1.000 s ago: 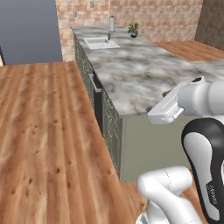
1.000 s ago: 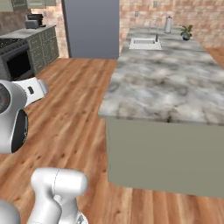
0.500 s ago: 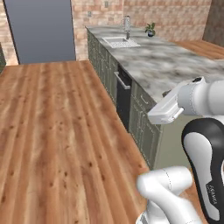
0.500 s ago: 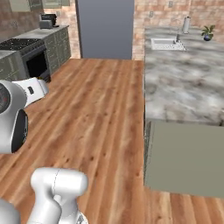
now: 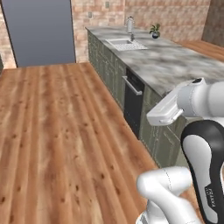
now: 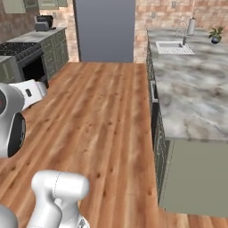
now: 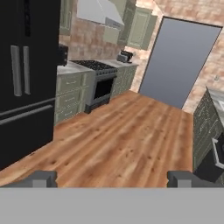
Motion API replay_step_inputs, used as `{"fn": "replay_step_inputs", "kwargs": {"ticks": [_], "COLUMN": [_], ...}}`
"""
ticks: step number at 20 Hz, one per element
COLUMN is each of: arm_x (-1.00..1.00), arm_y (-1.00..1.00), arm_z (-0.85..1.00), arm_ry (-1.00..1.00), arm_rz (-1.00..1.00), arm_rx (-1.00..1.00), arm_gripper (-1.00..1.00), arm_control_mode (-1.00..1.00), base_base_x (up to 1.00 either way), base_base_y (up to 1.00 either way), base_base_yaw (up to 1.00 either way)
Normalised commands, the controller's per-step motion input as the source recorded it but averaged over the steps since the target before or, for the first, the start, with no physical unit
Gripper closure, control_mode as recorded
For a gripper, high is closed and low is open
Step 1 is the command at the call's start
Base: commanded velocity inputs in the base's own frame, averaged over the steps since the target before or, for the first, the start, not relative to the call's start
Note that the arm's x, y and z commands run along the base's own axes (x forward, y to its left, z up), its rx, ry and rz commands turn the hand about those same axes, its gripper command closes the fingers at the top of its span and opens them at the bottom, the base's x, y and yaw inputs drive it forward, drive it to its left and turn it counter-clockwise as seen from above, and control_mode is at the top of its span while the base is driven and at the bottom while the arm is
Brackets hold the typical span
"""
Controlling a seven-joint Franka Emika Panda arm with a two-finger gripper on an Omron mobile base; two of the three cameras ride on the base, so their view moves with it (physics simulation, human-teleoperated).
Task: Open the cabinet directly in front. Then move the wine and the mug to the dining counter with the candle on it.
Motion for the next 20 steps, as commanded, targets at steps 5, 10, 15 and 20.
{"fn": "replay_step_inputs", "kwargs": {"ticks": [5, 10, 15, 20], "arm_x": [0.0, 0.0, 0.0, 0.0], "arm_y": [0.0, 0.0, 0.0, 0.0], "arm_z": [0.0, 0.0, 0.0, 0.0], "arm_ry": [0.0, 0.0, 0.0, 0.0], "arm_rz": [0.0, 0.0, 0.0, 0.0], "arm_rx": [0.0, 0.0, 0.0, 0.0], "arm_gripper": [-1.0, -1.0, -1.0, -1.0], "arm_control_mode": [1.0, 1.0, 1.0, 1.0], "base_base_x": [1.0, 1.0, 1.0, 1.0], "base_base_y": [0.37, 0.52, 0.75, 0.93], "base_base_yaw": [-0.14, -0.19, -0.1, 0.0]}}
